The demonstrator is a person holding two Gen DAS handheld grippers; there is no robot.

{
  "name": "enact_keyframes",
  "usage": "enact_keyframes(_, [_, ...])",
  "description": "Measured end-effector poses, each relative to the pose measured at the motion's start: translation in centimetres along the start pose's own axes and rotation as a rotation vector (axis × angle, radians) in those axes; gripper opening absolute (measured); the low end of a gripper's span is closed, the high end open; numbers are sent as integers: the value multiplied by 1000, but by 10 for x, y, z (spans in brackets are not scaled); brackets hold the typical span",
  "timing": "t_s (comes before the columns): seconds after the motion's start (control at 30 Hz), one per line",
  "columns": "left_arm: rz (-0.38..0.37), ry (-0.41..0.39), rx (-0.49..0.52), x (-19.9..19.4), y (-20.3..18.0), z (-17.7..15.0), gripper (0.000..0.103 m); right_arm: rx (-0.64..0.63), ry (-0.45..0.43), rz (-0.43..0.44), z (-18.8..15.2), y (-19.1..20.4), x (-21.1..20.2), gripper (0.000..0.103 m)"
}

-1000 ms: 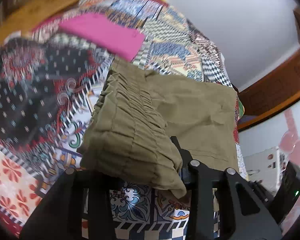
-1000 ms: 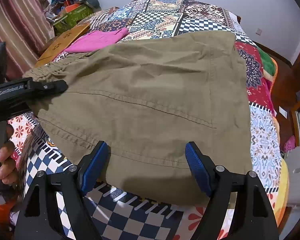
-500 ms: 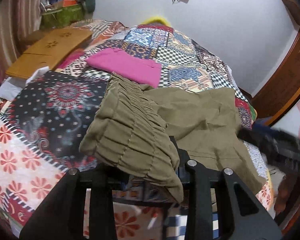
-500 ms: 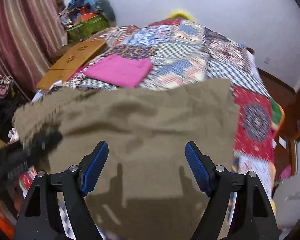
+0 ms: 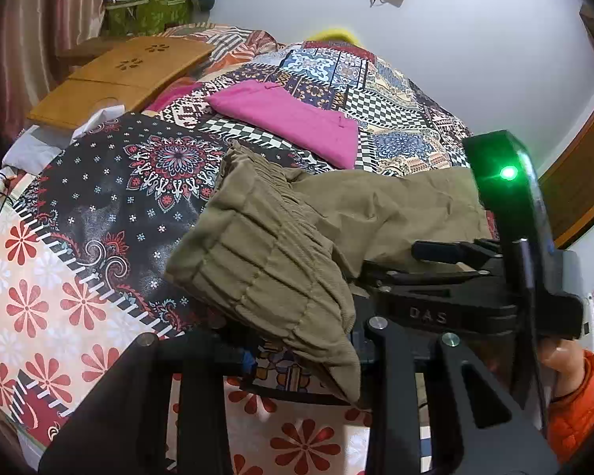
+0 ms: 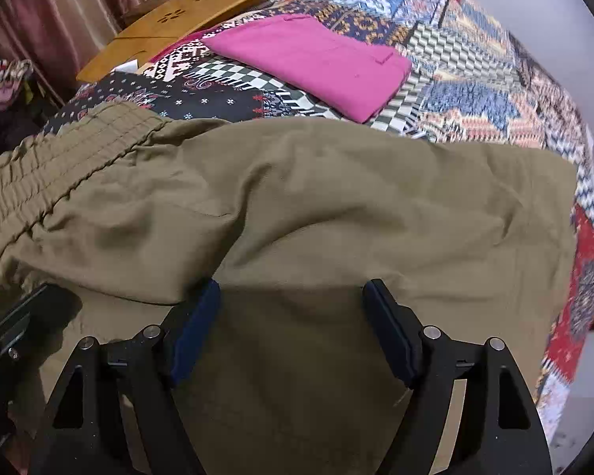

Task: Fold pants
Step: 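Grasp the waistband with the left gripper and fold it over the pants, then lift the khaki pants by the waistband with the left gripper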

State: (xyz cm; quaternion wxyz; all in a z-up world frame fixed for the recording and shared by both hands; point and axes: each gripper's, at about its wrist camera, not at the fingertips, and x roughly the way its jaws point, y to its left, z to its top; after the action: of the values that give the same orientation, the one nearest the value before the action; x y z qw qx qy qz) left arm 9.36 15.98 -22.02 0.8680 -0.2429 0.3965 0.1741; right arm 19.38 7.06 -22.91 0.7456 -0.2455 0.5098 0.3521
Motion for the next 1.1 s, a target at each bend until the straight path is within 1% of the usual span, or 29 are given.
enact_keyframes(0.03, [4, -6, 6, -2, -1, 0, 32, 0, -1, 14, -1, -1, -5, 70])
enact_keyframes(0.13, [16, -28, 32, -8, -7, 1, 32, 37, -34, 60, -8, -8, -27, 70])
enact_keyframes(0.23, [29, -52, 60, -14, -15, 4, 32, 48, -87, 51, -18, -10, -51, 70])
enact_keyframes(0.27, [30, -60, 65, -17, -17, 5, 32, 51, -108, 48, -27, -12, -62, 70])
enact_keyframes(0.4, [25, -103, 98, -30, -30, 11, 32, 70, -145, 50, -52, -20, -84, 70])
enact_keyframes(0.47, [16, -123, 121, -37, -38, 13, 32, 75, -144, 40, -63, -23, -84, 70])
enact_keyframes(0.57, [-9, -145, 152, -46, -53, 18, 32, 89, -95, 47, -79, -26, -70, 70])
enact_keyframes(0.63, [-34, -139, 173, -47, -64, 19, 32, 117, -65, 77, -86, -29, -57, 71])
enact_keyframes(0.67, [-36, -140, 187, -48, -71, 19, 31, 126, -67, 83, -87, -29, -54, 71])
enact_keyframes(0.77, [-39, -169, 251, -55, -93, 17, 30, 116, -79, 64, -87, -26, -57, 71])
enact_keyframes(0.9, [-50, -190, 306, -62, -111, 19, 29, 131, -97, 75, -91, -30, -69, 70])
enact_keyframes(1.03, [-97, -172, 316, -65, -123, 22, 29, 172, -163, 47, -108, -48, -92, 70])
enact_keyframes(1.1, [-102, -171, 332, -65, -131, 22, 29, 217, -190, 25, -121, -63, -104, 70])
